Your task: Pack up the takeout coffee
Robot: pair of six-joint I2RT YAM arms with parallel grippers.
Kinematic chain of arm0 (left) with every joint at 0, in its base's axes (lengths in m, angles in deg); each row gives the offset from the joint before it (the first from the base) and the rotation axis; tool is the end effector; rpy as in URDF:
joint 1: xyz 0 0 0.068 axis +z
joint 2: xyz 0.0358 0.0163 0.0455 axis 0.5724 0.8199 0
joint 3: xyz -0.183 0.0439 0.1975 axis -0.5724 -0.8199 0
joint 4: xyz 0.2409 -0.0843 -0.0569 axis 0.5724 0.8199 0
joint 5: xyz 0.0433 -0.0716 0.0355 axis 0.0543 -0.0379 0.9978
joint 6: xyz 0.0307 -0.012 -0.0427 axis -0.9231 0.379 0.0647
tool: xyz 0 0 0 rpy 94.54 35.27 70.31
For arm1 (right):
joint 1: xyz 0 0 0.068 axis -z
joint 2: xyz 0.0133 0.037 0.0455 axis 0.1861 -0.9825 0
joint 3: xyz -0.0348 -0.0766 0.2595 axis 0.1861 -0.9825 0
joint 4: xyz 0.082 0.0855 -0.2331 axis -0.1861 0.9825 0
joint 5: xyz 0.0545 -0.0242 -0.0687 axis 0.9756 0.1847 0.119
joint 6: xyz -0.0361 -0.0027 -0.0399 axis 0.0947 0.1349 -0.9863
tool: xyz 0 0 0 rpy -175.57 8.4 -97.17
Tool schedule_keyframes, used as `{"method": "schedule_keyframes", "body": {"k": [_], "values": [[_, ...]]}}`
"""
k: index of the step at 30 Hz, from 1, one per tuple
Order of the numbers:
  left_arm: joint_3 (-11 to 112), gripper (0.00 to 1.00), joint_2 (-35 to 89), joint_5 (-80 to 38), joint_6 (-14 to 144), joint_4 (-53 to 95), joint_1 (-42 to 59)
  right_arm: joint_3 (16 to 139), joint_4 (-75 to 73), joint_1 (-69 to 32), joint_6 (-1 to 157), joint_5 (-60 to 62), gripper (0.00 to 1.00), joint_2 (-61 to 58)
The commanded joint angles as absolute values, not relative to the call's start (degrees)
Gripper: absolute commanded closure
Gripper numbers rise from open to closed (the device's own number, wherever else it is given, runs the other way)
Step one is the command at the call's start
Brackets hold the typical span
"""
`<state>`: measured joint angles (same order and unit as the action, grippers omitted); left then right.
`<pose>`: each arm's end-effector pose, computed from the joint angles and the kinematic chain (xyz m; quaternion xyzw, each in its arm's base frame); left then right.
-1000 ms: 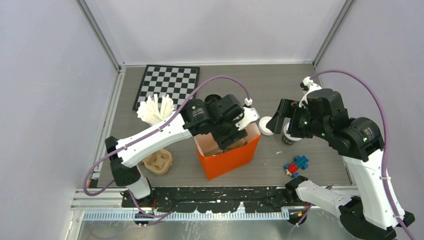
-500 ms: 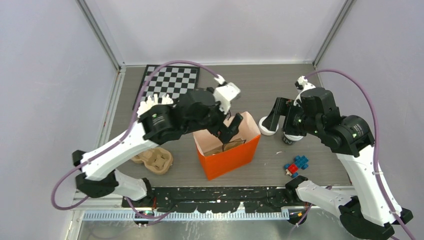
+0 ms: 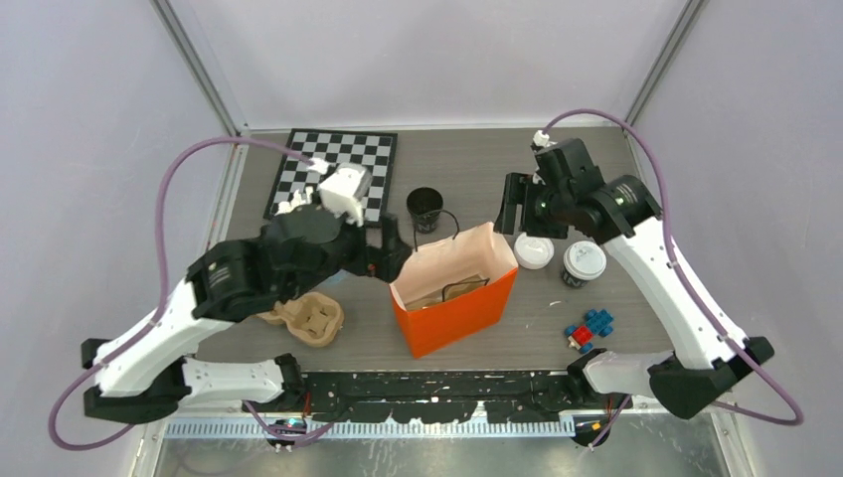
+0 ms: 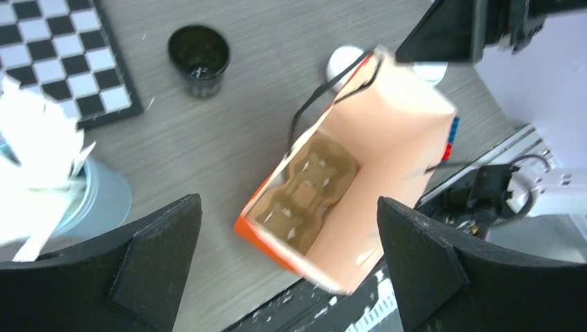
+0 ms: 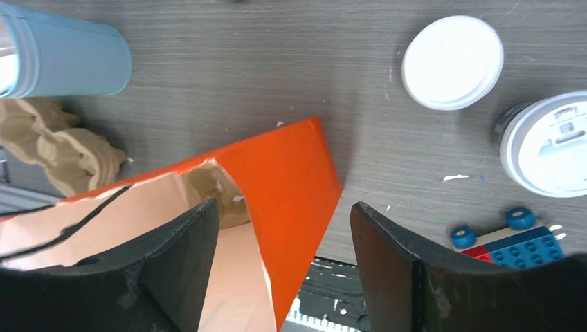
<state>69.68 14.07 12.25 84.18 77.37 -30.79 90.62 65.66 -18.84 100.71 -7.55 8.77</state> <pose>0.0875 -0.1578 0.4725 0.1416 0.8221 -0.2656 0.4834 0.1900 0.1070 0.4126 0.0009 0.9380 0.1636 0.3056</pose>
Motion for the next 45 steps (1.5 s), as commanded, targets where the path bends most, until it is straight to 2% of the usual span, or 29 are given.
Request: {"method": "schedule_keyframes", "body": {"k": [1,6,10,12,19,23,26,28,34,38,40,45], "values": [[60.4,0.0,3.1,16.2,87.0,79.4,-30.2,93.9,64.3,-20.2,96.7,-12.3,0.27,6.4],[56.3,0.0,-2.5,13.6,88.5,80.8,-29.4,97.5,67.4,-25.0,95.4,-13.0,0.29,1.8],[58.2,0.05,0.9,12.3,89.0,84.3,-29.4,97.2,68.9,-28.6,96.2,-17.0,0.29,-0.2],[60.4,0.09,3.5,12.0,90.7,86.8,-29.4,96.7,69.2,-30.0,96.5,-19.7,0.32,-0.7],[64.1,0.25,9.3,8.7,99.6,91.4,-29.1,97.5,73.8,-34.2,95.6,-30.4,0.58,-2.0],[65.1,0.34,11.2,7.2,104.6,93.2,-29.1,95.2,72.9,-34.7,94.7,-32.1,0.86,-0.4],[66.5,0.35,12.9,8.1,106.7,94.9,-29.1,92.8,71.3,-34.7,95.3,-31.3,0.96,0.9],[66.8,0.35,14.2,8.1,107.7,94.5,-29.1,91.6,70.4,-34.7,96.7,-31.3,0.99,1.8],[66.6,0.36,20.0,7.6,109.6,90.9,-29.1,91.1,69.1,-34.7,101.8,-29.9,0.99,3.0],[67.4,0.41,23.6,8.0,114.6,91.3,-29.1,92.3,69.8,-34.7,103.7,-27.4,0.81,4.9],[67.3,0.42,24.6,8.0,115.8,90.6,-29.2,93.1,70.1,-34.7,103.6,-26.8,0.67,6.6],[68.1,0.45,25.8,12.4,116.7,89.8,-29.1,95.9,72.2,-34.7,103.2,-27.3,0.44,11.1]]}}
